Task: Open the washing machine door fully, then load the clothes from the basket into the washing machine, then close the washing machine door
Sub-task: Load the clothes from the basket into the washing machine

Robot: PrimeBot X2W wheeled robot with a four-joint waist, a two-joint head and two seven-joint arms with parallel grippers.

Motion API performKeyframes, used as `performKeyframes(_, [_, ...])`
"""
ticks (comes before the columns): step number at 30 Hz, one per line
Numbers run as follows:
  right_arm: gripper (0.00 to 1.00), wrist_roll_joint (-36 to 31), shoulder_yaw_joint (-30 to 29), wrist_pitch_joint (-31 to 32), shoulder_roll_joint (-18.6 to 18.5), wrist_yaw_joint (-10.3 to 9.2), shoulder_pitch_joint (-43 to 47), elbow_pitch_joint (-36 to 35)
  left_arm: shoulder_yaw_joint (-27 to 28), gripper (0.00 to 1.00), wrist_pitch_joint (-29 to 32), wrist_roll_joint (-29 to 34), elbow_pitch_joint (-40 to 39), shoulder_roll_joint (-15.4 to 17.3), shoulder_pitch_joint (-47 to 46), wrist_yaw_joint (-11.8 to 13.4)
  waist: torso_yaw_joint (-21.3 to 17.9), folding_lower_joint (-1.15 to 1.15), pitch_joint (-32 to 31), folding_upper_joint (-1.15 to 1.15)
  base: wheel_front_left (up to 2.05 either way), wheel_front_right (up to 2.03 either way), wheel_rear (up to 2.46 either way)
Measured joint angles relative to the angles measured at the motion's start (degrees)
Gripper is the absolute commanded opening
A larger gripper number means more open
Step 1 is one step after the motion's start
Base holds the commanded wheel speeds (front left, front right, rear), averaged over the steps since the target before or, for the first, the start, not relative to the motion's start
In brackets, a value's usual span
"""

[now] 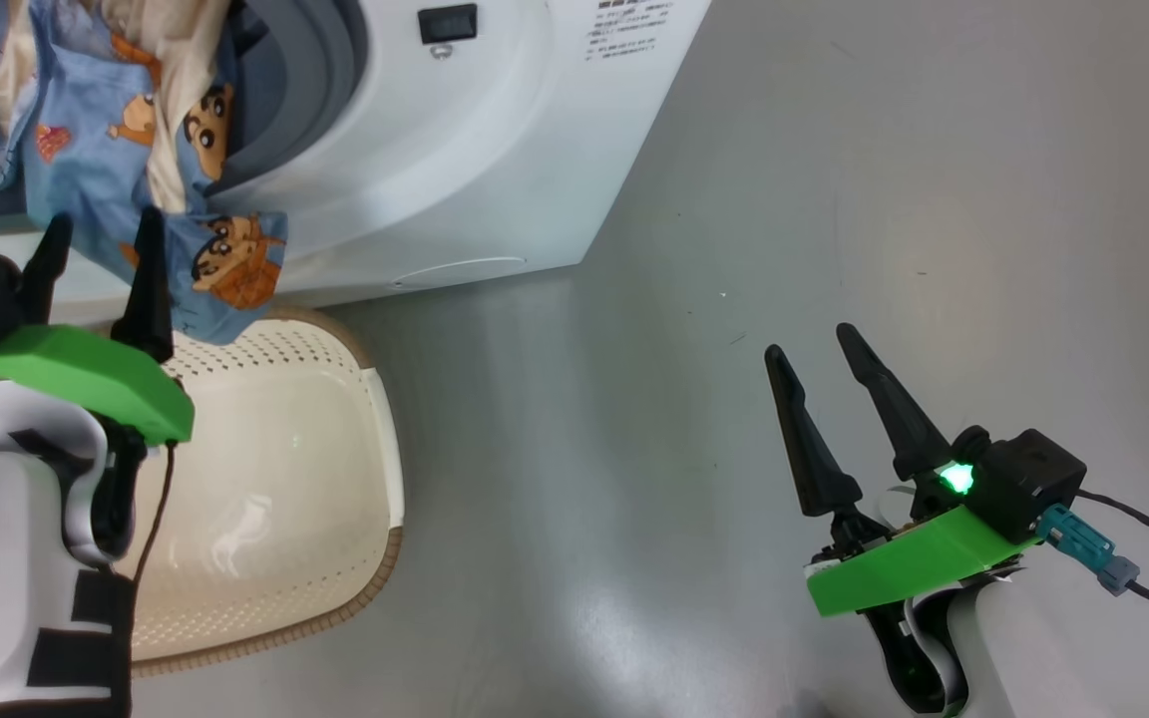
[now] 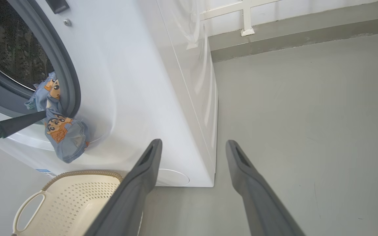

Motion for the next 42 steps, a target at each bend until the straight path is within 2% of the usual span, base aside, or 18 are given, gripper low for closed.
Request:
performKeyframes(13, [1.00,0.0,0.5,0.0,0.0,0.00,0.0,0.5,0.5,1.00,11.6,-7.8,0.0,0.1,-4.2,-1.0,0.0,0.00,0.2,0.00,0.00,0.00,0.00])
performKeyframes(21, [1.00,0.1,1.0,0.0,0.0,-0.01,-0.1,0.9,-0.2,1.00,19.0,-9.8,1.3,2.1,-7.3,-1.6,-0.6,0.00,0.6,0.00,0.00,0.00,0.00])
performKeyframes(22, [1.00,0.1,1.0,0.0,0.0,0.00,-0.1,0.9,-0.4,0.49,19.9,-9.9,1.6,2.3,-7.7,-1.7,-0.6,0.00,0.6,0.00,0.00,0.00,0.00])
performKeyframes(25, [1.00,0.2,1.1,0.0,0.0,0.00,-0.1,1.0,-1.1,0.25,21.5,-10.1,2.0,2.9,-8.5,-1.7,-0.7,0.00,0.8,0.00,0.00,0.00,0.00])
performKeyframes(27, [1.00,0.4,1.3,0.0,0.0,-0.01,-0.1,1.1,-1.3,0.00,22.3,-10.3,2.6,3.0,-9.1,-1.7,-0.8,0.00,0.8,0.00,0.00,0.00,0.00])
performKeyframes(33, [1.00,0.6,1.4,0.0,0.0,0.00,-0.5,1.3,-1.8,0.00,21.9,-10.2,4.1,3.3,-10.5,-1.4,-0.7,0.00,1.1,0.00,0.00,0.00,0.00])
performKeyframes(42, [1.00,1.6,1.2,0.0,0.0,0.00,-0.5,1.5,-3.4,0.00,13.9,-6.4,5.2,4.4,-11.3,-0.3,-0.4,0.00,1.0,0.00,0.00,0.00,0.00])
